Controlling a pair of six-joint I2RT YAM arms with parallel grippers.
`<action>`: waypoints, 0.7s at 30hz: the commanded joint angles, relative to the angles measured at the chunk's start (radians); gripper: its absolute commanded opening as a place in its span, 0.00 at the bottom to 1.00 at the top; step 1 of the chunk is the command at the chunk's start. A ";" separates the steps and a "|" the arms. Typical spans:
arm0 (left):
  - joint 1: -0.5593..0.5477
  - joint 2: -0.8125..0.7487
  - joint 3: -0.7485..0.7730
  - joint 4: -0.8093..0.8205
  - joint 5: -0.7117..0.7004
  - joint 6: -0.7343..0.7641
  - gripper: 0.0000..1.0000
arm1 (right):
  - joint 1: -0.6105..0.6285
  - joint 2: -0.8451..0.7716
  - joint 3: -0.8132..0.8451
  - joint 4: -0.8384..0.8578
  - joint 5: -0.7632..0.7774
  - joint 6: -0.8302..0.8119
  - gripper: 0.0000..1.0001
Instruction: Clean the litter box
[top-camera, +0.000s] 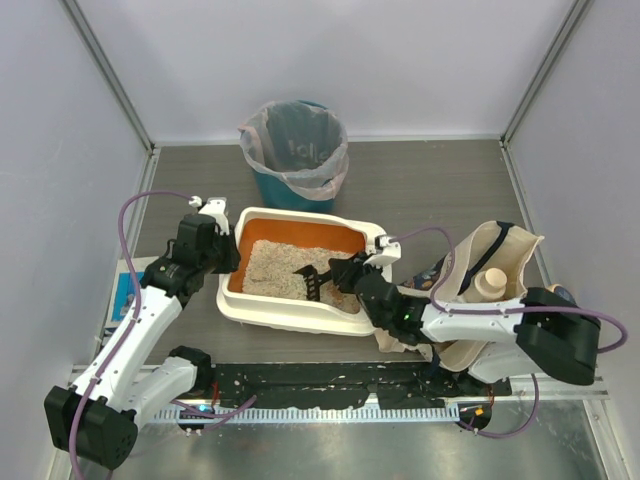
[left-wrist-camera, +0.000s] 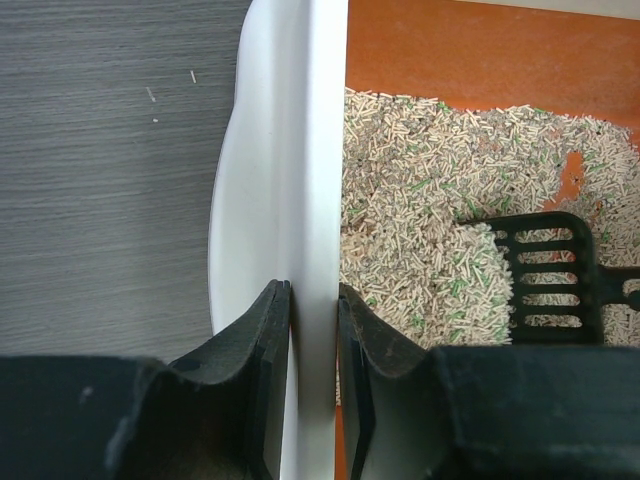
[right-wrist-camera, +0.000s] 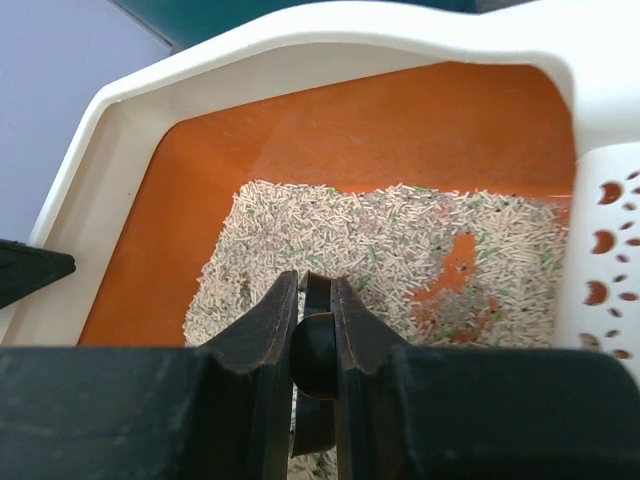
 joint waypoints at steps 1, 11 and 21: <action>-0.001 0.004 -0.006 0.010 0.036 0.005 0.27 | 0.034 0.163 -0.049 0.062 0.040 0.031 0.01; -0.001 -0.005 -0.003 0.006 0.022 0.007 0.26 | 0.037 0.216 -0.080 0.264 0.029 0.120 0.01; 0.001 -0.046 -0.012 0.014 -0.010 0.004 0.26 | 0.033 -0.186 -0.199 0.143 0.167 0.171 0.01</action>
